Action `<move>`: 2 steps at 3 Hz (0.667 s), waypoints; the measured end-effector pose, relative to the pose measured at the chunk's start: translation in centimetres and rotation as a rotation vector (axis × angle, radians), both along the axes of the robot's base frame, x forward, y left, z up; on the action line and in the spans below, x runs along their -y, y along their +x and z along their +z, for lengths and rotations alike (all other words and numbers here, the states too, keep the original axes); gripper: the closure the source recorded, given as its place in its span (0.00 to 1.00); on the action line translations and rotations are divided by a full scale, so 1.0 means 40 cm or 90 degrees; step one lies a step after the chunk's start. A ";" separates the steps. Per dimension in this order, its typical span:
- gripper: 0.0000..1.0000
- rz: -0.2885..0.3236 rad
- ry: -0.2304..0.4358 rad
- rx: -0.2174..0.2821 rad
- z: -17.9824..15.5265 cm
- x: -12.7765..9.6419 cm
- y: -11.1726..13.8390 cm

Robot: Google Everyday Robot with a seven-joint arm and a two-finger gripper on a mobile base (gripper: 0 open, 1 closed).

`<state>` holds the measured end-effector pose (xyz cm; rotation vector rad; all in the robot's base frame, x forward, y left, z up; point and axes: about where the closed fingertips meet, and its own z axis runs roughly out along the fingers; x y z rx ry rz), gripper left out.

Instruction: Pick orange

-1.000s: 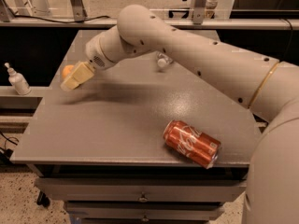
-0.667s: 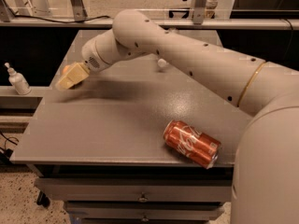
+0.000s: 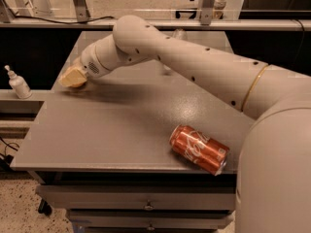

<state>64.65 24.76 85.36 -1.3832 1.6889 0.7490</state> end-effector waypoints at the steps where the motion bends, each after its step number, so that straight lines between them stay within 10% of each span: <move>1: 0.64 -0.003 0.004 0.000 -0.004 -0.006 -0.002; 2: 0.89 -0.006 0.018 0.000 0.008 -0.003 -0.012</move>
Offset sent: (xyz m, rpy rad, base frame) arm -0.0066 -0.0051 0.0108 0.0553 -0.0026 -0.0232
